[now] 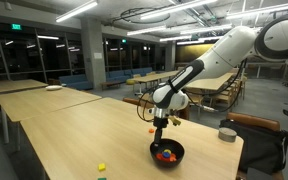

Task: Pick up the tokens from the table and put them in the black bowl.

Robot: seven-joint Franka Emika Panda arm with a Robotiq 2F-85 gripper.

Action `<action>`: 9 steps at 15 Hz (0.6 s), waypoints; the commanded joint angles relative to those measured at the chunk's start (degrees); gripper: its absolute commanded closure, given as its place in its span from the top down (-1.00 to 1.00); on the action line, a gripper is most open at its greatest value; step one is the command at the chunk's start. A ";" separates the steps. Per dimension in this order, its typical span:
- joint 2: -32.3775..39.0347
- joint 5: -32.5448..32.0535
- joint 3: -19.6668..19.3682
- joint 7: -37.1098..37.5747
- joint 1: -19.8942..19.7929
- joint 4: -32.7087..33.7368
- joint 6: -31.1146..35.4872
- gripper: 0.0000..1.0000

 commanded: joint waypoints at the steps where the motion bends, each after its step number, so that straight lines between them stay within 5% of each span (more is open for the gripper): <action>1: 3.20 2.35 1.68 -3.45 0.55 5.30 -3.97 1.00; 9: -0.09 0.24 0.77 -2.78 1.60 6.78 -5.31 1.00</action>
